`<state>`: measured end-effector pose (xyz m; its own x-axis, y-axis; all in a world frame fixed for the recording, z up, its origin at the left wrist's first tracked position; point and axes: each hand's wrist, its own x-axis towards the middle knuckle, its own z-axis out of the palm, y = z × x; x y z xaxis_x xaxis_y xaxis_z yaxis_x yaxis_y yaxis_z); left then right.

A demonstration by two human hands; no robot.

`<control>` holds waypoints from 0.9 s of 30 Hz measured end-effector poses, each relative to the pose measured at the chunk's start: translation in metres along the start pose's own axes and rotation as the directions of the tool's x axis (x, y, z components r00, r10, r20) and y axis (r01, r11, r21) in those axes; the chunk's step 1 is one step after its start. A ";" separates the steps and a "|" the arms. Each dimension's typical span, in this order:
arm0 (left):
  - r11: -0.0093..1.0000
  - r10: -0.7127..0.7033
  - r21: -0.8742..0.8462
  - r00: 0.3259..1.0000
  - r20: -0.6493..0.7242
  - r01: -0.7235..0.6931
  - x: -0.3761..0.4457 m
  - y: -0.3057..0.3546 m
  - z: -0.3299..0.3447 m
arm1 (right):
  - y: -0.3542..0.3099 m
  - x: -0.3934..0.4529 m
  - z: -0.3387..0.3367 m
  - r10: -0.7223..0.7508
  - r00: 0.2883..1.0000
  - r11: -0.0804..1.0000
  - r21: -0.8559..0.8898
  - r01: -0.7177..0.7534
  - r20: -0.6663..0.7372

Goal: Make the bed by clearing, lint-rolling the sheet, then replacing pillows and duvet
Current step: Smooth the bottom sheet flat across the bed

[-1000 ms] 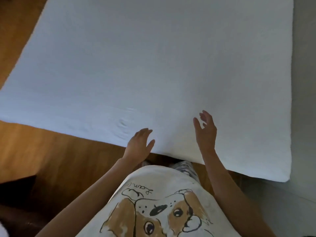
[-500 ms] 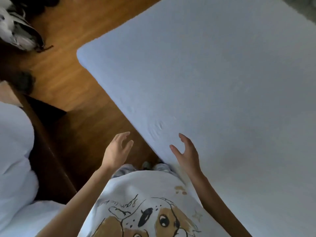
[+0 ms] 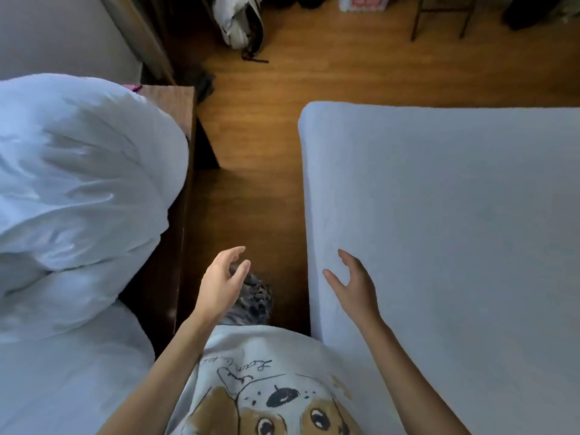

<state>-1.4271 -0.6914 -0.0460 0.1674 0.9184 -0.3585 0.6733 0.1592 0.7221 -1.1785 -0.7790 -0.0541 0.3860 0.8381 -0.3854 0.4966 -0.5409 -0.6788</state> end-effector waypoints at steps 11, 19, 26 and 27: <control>0.983 -0.082 -0.174 0.982 -0.167 0.052 0.164 0.008 -0.131 | -0.226 0.188 0.086 -0.265 0.939 0.958 -0.053 0.283 0.218; 0.943 -0.177 -0.321 0.952 -0.250 0.091 0.275 0.026 -0.165 | -0.300 0.322 0.110 -0.297 0.885 0.935 -0.077 0.345 0.358; 0.830 -0.437 -0.516 0.823 -0.364 0.213 0.419 0.046 -0.184 | -0.382 0.508 0.128 -0.330 0.700 0.851 -0.121 0.510 0.633; 0.799 -0.485 -0.556 0.792 -0.371 0.229 0.438 0.051 -0.186 | -0.399 0.534 0.128 -0.333 0.655 0.822 -0.131 0.554 0.679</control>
<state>-1.4532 -0.2134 -0.0565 -0.4609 0.7847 -0.4145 0.1758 0.5386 0.8240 -1.2702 -0.1064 -0.0687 -0.4402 0.7768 -0.4504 0.7237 0.0100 -0.6900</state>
